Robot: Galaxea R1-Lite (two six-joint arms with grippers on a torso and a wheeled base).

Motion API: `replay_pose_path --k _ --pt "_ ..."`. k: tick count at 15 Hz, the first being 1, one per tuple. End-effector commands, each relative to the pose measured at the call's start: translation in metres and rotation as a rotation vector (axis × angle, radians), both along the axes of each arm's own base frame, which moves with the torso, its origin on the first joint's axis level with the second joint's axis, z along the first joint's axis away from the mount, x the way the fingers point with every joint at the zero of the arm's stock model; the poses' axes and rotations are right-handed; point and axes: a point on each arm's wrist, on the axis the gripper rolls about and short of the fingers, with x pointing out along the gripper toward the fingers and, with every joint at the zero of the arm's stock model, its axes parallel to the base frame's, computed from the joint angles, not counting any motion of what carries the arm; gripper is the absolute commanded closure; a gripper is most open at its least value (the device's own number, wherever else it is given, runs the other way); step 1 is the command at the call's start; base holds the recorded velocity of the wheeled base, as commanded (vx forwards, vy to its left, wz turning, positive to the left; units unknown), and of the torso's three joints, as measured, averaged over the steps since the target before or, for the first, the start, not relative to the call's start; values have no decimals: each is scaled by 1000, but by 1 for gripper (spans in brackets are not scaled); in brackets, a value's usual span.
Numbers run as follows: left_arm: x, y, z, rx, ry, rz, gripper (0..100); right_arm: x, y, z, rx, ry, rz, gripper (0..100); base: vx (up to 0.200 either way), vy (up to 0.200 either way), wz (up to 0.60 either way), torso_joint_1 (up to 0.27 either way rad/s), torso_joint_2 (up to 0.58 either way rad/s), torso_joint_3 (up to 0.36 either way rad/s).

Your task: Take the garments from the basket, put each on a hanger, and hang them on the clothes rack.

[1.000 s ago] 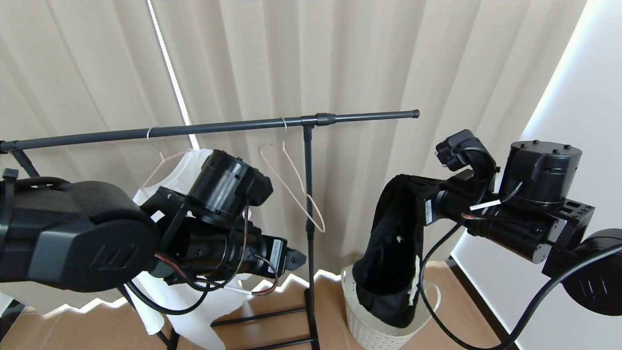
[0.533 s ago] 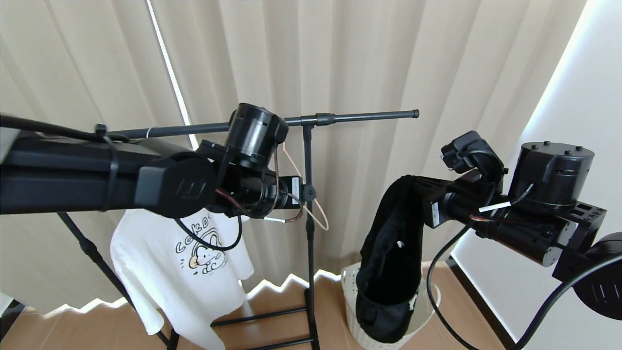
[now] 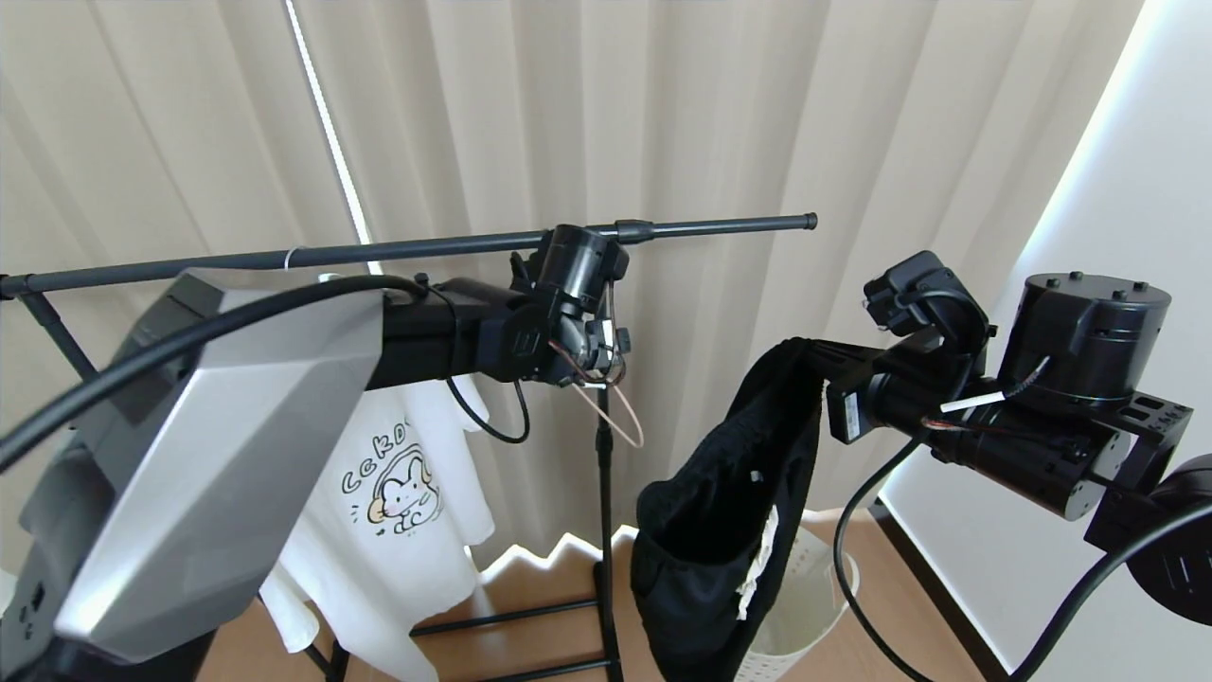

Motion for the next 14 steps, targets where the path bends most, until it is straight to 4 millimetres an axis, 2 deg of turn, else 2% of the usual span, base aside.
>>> replay_pose_path --k 1,7,14 --pt "17 3 -38 62 47 59 0 2 1 -2 -3 6 0 100 0 0 0 0 0 0" --pt "21 15 -37 80 66 93 0 3 2 -5 -6 13 0 100 0 0 0 0 0 0" --pt "20 11 -42 85 69 79 0 5 3 -9 -11 24 -1 100 0 0 0 0 0 0"
